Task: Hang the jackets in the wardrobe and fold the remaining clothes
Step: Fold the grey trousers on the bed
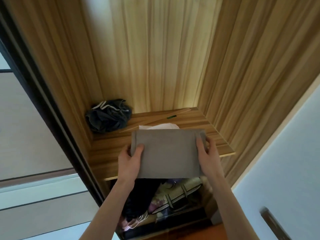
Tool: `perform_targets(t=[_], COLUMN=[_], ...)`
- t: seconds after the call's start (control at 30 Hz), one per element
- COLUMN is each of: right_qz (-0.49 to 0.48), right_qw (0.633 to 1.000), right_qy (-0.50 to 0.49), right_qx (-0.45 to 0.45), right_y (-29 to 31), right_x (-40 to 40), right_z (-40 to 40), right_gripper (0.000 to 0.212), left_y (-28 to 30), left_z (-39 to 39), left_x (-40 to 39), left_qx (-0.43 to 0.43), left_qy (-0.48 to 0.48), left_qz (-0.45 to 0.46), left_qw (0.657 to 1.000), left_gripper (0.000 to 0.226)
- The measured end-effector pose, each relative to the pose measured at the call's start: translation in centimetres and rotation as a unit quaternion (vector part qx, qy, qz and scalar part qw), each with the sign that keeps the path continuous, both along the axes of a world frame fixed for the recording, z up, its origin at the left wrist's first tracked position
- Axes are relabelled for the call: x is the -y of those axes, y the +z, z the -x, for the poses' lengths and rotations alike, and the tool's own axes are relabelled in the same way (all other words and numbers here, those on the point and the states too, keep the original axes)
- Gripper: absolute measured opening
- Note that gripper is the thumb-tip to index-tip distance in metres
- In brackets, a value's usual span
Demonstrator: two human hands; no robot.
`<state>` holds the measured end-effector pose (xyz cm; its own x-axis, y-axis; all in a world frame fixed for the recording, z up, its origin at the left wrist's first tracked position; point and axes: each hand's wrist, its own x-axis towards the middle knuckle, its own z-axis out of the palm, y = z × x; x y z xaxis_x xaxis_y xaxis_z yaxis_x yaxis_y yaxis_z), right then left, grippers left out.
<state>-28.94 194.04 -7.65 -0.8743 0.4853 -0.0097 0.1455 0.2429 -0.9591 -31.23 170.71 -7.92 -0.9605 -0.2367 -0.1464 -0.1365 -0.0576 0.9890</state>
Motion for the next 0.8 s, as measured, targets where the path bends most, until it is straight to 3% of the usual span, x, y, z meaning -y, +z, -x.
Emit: perform_targets(t=[0.23, 0.43, 0.8], right_qz=[-0.107, -0.094, -0.115], right_qw=[0.994, 0.994, 0.989], right_qy=[0.031, 0.05, 0.074], right_qx=[0.02, 0.012, 0.057], right_y=[0.4, -0.9, -5.9], right_x=[0.3, 0.4, -1.0], right_z=[5.9, 11.0, 17.4], right_gripper=[0.064, 0.064, 0.064], left_y=[-0.7, -1.6, -5.5], left_z=[5.7, 9.5, 14.9], left_x=[-0.4, -0.4, -1.2], left_qx=[-0.02, -0.028, 0.047], left_qy=[0.046, 0.058, -0.01], left_qz=[0.012, 0.023, 0.064], left_qw=[0.999, 0.998, 0.997], left_gripper=[0.026, 0.041, 0.041])
